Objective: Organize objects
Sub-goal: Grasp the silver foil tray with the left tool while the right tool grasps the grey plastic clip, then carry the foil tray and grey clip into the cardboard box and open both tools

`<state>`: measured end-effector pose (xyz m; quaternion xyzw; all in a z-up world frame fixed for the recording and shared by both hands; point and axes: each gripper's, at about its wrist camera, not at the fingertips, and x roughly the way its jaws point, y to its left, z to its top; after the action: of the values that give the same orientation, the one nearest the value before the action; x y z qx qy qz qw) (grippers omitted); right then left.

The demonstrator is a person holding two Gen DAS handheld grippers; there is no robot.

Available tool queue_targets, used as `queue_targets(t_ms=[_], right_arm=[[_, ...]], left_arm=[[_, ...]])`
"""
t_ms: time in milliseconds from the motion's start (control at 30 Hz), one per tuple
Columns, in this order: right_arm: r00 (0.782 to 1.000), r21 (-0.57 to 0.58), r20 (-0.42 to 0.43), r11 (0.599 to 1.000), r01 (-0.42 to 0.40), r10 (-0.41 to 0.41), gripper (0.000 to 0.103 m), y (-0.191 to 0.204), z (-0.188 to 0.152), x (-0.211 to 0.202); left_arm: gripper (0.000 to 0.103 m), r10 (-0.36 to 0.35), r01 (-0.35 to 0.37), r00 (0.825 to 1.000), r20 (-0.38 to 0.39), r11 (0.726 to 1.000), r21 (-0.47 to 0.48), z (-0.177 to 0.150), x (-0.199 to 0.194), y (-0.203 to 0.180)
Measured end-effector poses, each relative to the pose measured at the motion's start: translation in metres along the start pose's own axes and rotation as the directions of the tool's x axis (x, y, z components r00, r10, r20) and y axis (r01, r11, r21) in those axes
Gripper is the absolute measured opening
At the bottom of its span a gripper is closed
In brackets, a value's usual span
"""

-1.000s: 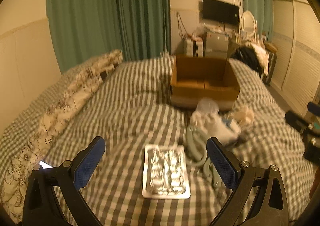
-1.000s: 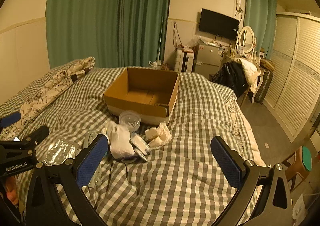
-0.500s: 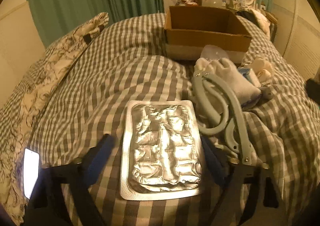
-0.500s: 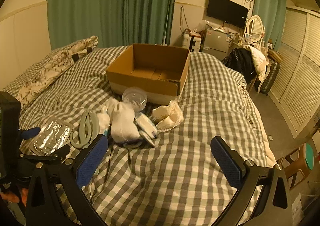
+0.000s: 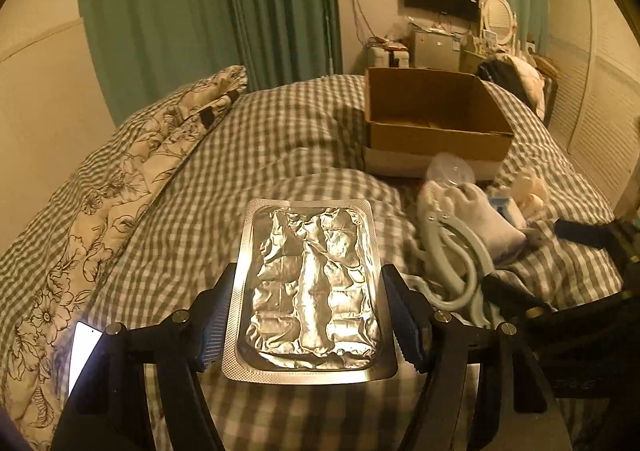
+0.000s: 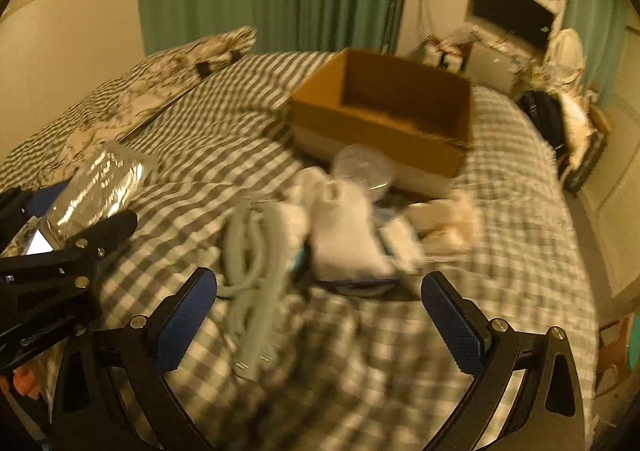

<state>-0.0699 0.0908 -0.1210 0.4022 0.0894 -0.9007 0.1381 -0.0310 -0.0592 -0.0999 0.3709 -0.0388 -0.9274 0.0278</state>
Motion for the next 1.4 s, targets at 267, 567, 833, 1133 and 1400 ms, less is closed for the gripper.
queue_targets(t_ms=[267, 567, 833, 1133, 1400], right_arm=[[0.985, 0.022, -0.133, 0.994, -0.109, 0.111, 0.075, 0.021, -0.002, 0.047], [0.99, -0.001, -0.086, 0.994, -0.11, 0.109, 0.022, 0.026, -0.002, 0.022], [0.995, -0.028, 0.024, 0.995, -0.098, 0.098, 0.009, 0.022, 0.009, -0.027], [0.981, -0.027, 0.183, 0.998, -0.061, 0.065, 0.009, -0.012, 0.053, -0.078], [0.961, 0.005, 0.277, 1.0, 0.009, -0.01, 0.009, -0.064, 0.126, -0.082]], left_arm=[[0.07, 0.001, -0.002, 1.0, -0.012, 1.0, -0.029, -0.002, 0.01, 0.017], [0.07, -0.011, 0.011, 1.0, -0.001, 0.999, -0.041, -0.002, 0.008, 0.021], [0.07, -0.036, 0.038, 0.998, 0.05, 0.998, -0.046, 0.011, -0.015, 0.017], [0.07, -0.075, 0.079, 0.987, 0.145, 0.997, -0.017, 0.077, -0.023, -0.005], [0.07, -0.119, 0.113, 0.969, 0.216, 0.993, 0.038, 0.169, 0.012, -0.047]])
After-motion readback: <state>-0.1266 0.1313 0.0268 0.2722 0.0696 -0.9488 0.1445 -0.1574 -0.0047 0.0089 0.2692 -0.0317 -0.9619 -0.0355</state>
